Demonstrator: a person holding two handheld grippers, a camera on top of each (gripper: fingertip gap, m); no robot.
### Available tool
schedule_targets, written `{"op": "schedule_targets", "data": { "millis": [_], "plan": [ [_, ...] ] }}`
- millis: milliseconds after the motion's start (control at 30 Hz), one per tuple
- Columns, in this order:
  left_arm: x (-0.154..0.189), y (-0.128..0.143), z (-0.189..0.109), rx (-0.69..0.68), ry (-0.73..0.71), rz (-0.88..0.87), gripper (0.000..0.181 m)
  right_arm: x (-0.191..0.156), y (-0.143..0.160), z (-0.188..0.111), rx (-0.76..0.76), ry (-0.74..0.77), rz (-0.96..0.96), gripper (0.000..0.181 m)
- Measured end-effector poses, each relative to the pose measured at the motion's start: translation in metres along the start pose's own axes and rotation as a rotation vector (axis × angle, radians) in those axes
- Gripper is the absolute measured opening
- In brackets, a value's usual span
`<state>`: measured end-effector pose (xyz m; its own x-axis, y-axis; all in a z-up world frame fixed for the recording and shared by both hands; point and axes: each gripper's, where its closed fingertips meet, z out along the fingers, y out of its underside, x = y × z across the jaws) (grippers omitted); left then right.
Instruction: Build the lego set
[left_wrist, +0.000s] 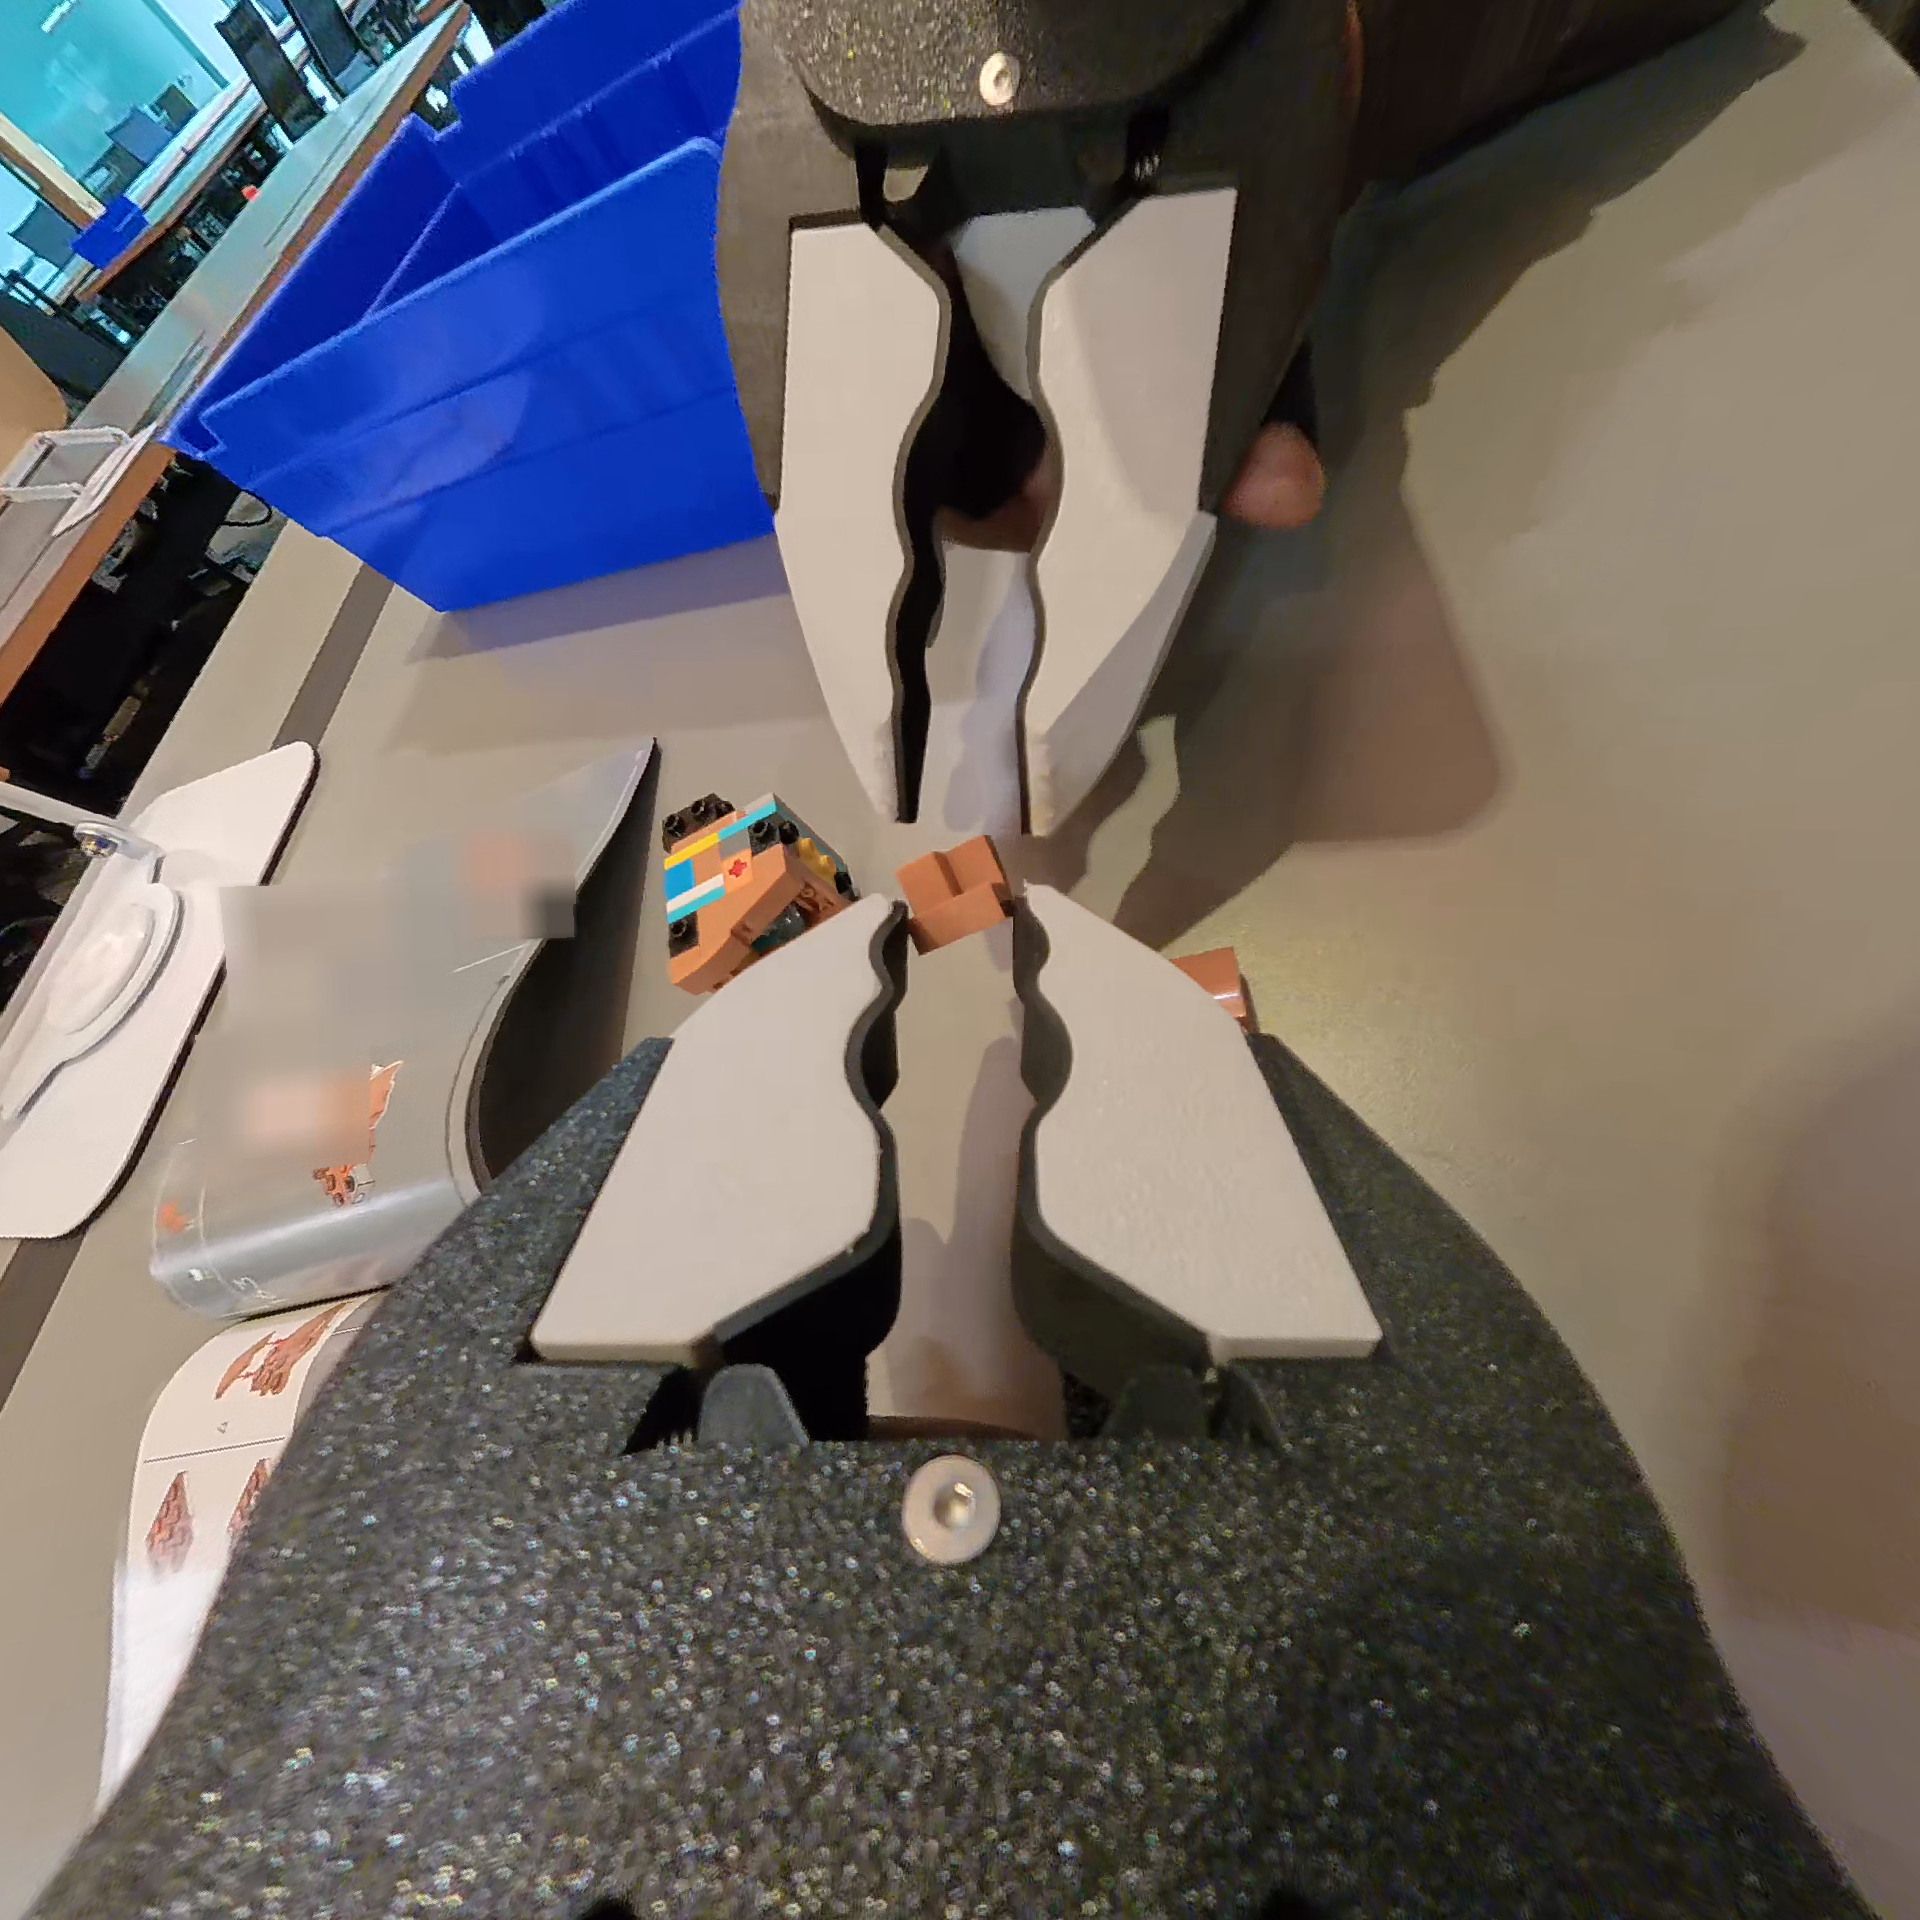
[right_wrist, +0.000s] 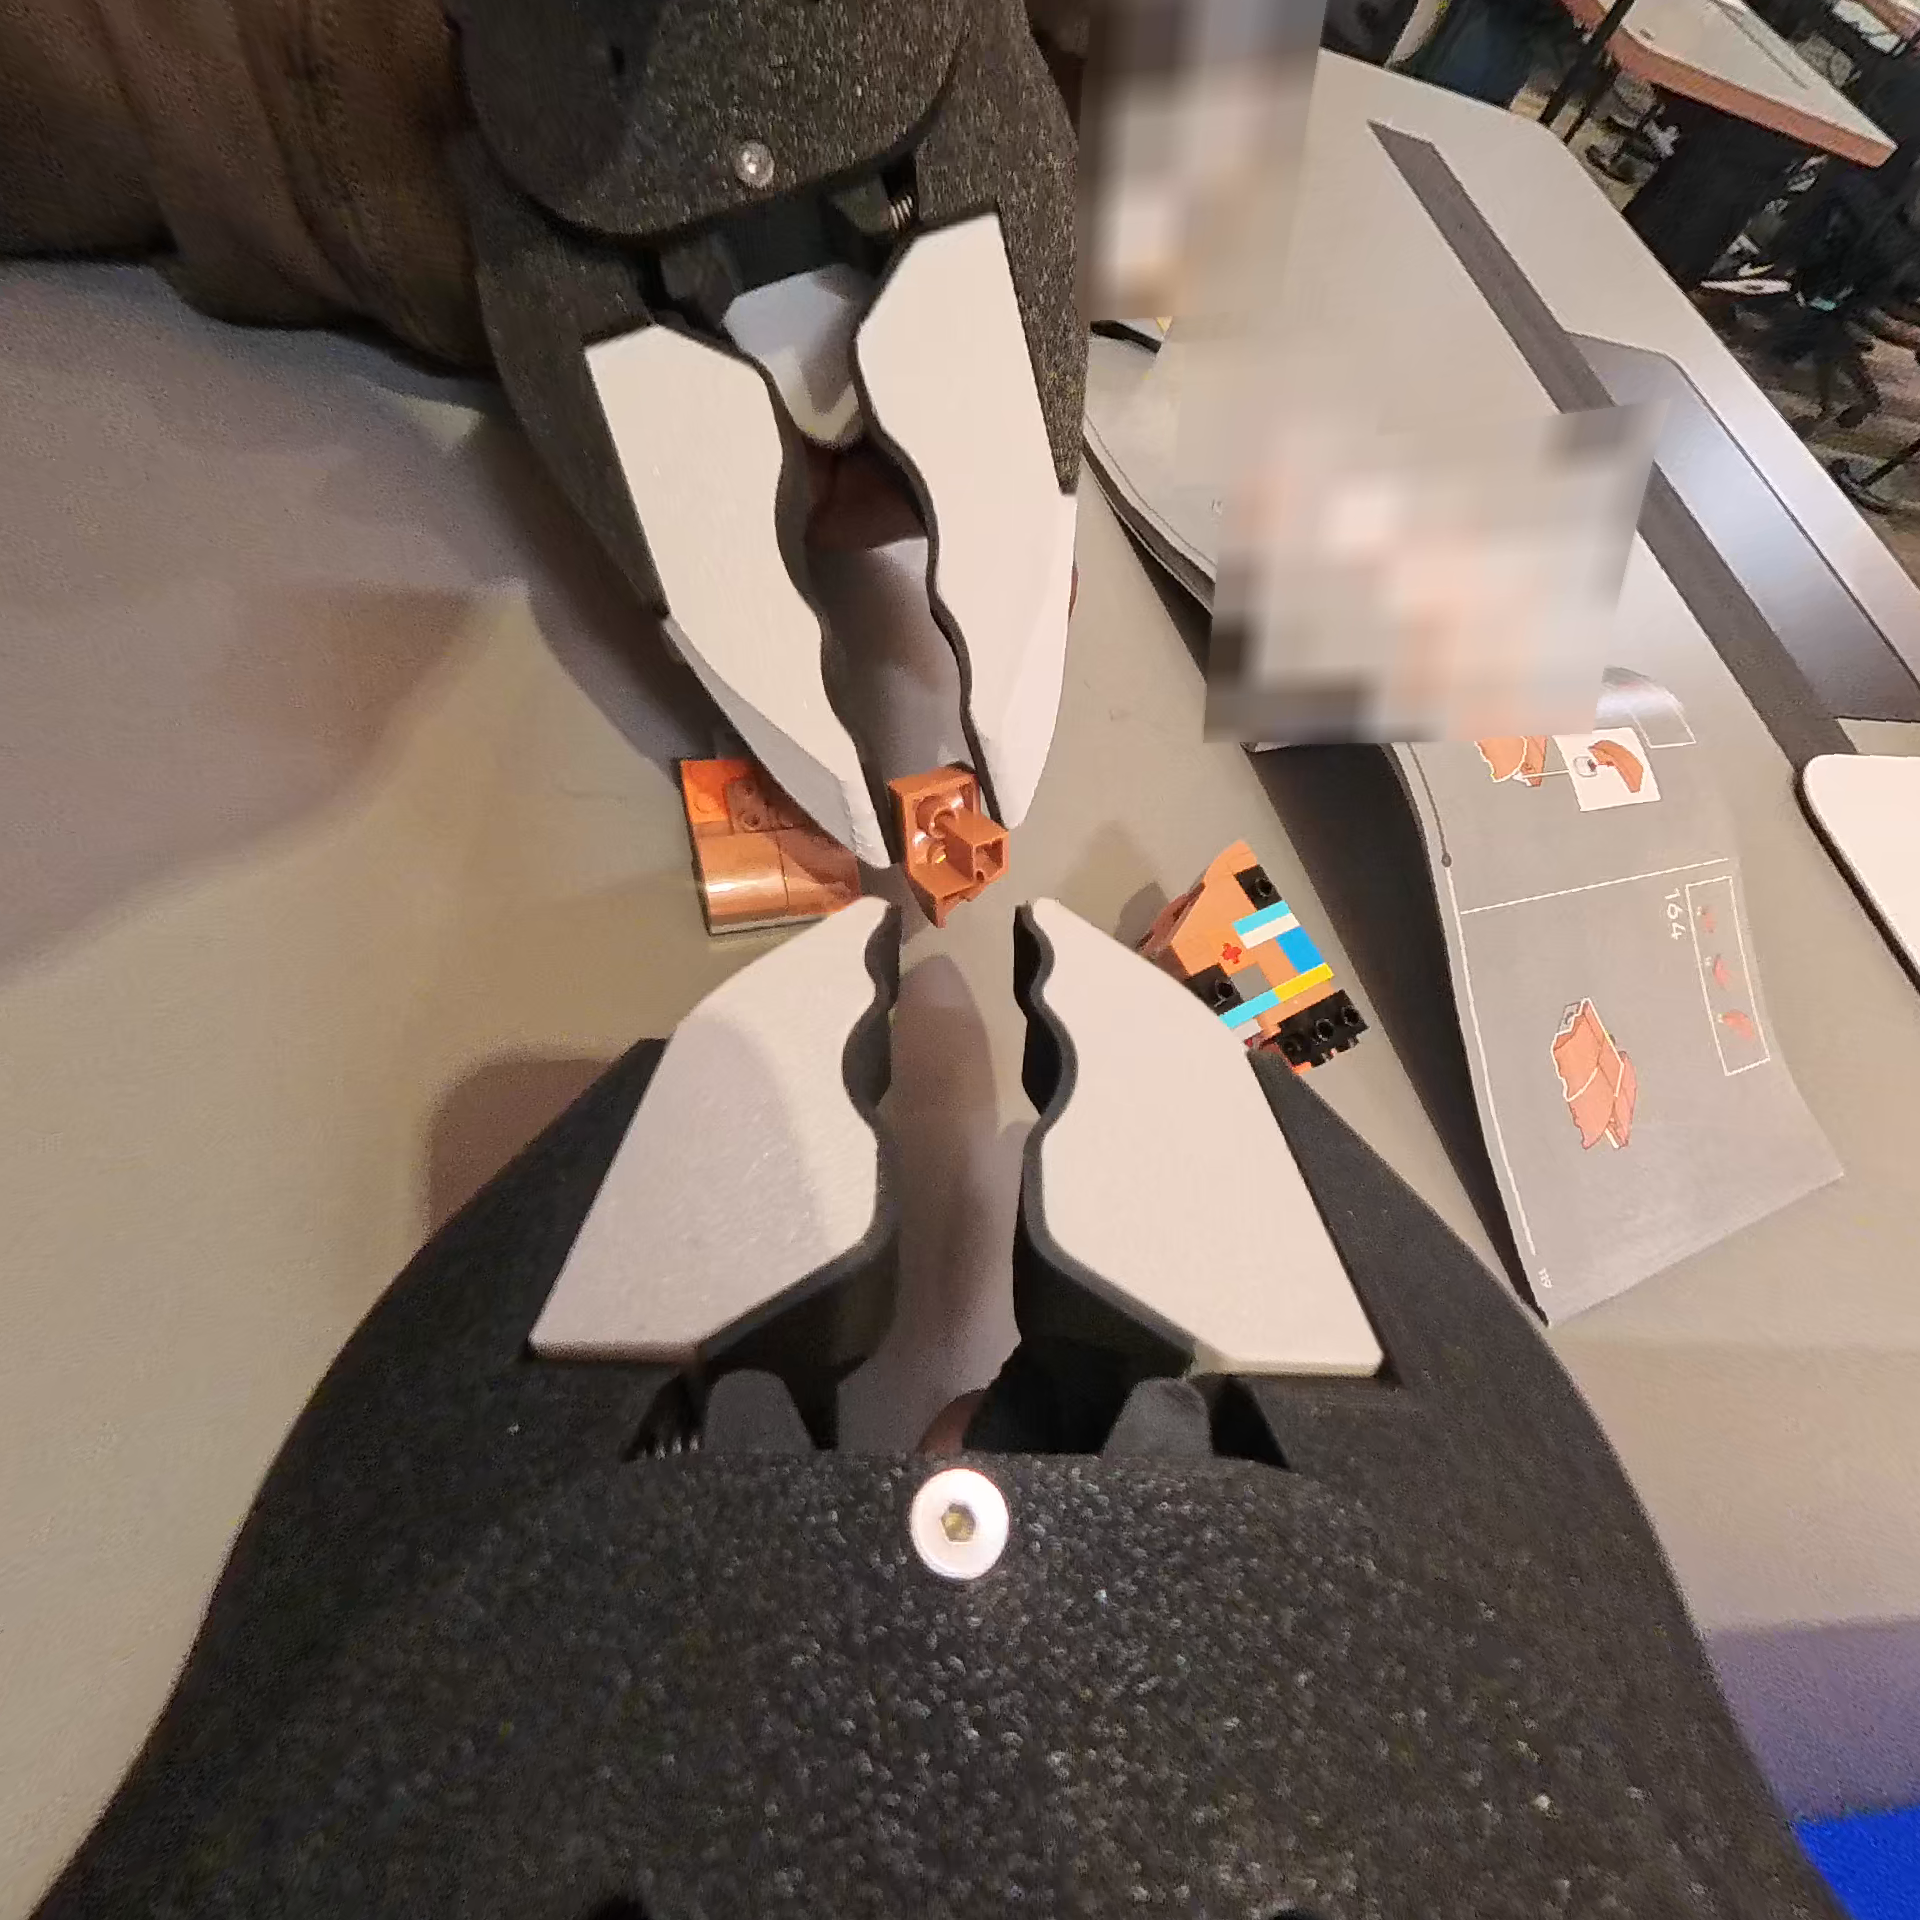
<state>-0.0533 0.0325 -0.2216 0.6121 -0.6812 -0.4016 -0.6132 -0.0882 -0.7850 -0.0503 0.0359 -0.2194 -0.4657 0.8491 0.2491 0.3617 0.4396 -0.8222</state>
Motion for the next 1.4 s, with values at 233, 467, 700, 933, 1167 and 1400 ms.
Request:
{"op": "schedule_targets", "data": {
  "millis": [233, 467, 700, 933, 1167, 1400],
  "plan": [
    [0.000, -0.006, -0.003, 0.043, 0.007, -0.016, 0.019, -0.001, -0.003, -0.001, 0.026, -0.014, 0.013, 0.022],
    [-0.002, -0.016, -0.010, 0.129, 0.013, -0.028, 0.019, -0.004, -0.010, -0.006, 0.063, -0.031, 0.008, 0.021],
    [0.002, -0.026, -0.014, 0.215, 0.030, -0.009, 0.019, -0.009, -0.020, -0.010, 0.113, -0.059, 0.014, 0.019],
    [0.005, -0.030, -0.016, 0.255, 0.045, 0.000, 0.019, -0.013, -0.024, -0.011, 0.136, -0.087, 0.059, 0.012],
    [0.001, -0.029, -0.016, 0.252, 0.027, -0.014, 0.017, -0.011, -0.025, -0.011, 0.142, -0.090, 0.112, 0.009],
    [0.000, -0.029, -0.016, 0.256, 0.027, -0.029, 0.017, -0.010, -0.025, -0.010, 0.159, -0.097, 0.167, 0.004]
  ]
}}
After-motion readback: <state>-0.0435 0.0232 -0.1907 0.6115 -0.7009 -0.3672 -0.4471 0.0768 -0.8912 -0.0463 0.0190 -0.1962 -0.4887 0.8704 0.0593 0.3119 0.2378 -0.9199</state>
